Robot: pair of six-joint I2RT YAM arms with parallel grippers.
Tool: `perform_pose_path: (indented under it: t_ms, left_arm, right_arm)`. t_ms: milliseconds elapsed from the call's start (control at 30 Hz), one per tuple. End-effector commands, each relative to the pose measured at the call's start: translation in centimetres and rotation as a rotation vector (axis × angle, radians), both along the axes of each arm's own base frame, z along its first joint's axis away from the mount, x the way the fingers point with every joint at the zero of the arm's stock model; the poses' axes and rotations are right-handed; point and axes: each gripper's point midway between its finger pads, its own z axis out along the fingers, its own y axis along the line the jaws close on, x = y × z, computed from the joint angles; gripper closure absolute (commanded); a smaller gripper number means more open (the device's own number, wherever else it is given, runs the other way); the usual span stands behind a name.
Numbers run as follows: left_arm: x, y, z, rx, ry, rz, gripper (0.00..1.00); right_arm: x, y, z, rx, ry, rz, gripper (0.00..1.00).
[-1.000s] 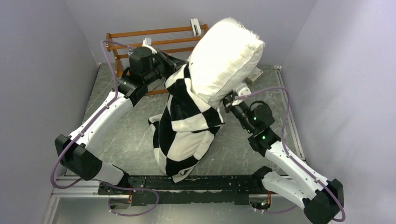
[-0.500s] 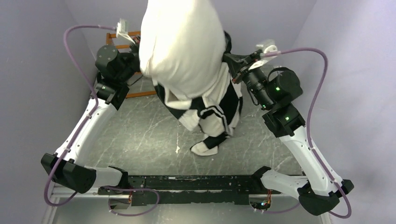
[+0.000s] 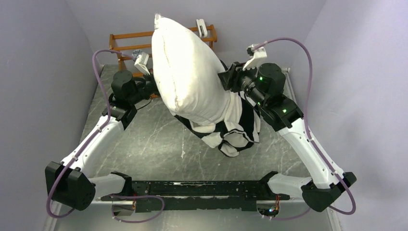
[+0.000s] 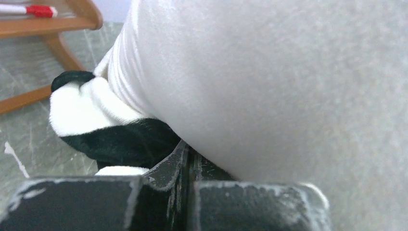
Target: Put the pillow into the pillowcase
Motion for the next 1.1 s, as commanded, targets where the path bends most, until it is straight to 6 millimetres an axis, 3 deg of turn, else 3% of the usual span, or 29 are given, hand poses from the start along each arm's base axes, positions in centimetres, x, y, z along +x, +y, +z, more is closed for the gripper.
perform_pose_path:
  t_ms: [0,133,400,700,833,933,1000,1067]
  left_arm:
    - [-1.9,-0.3,8.0,-0.094,-0.271,-0.070,0.95]
    - [-1.8,-0.3,8.1,-0.094,-0.274,-0.067,0.95]
    - [-1.4,-0.5,7.8,-0.100,-0.257,-0.065,0.95]
    - [-1.2,-0.5,8.4,-0.109,-0.259,-0.057,0.95]
    - [-1.0,-0.8,9.0,-0.144,-0.223,-0.073,0.95]
    - [-1.0,-1.2,9.9,-0.162,-0.215,-0.101,0.95]
    - [-1.1,-1.2,10.1,-0.154,-0.217,-0.102,0.95]
    - [-1.3,-1.0,10.4,-0.154,-0.230,-0.095,0.95]
  right_arm:
    - [0.5,-2.9,0.4,0.054,0.084,-0.201,0.49]
    - [1.7,-5.2,-1.0,-0.101,0.142,-0.326,0.53]
    - [1.9,-6.1,-2.2,-0.199,0.164,-0.356,0.57]
    - [3.7,-5.5,-5.7,-0.285,0.214,-0.366,0.54]
    - [6.1,-4.8,-5.1,-0.313,0.165,-0.386,0.55]
    - [7.6,-4.8,-4.9,-0.350,0.162,-0.428,0.64]
    - [8.0,-5.1,-4.9,-0.364,0.148,-0.451,0.83]
    - [8.1,-5.7,-4.8,-0.372,0.130,-0.483,0.91]
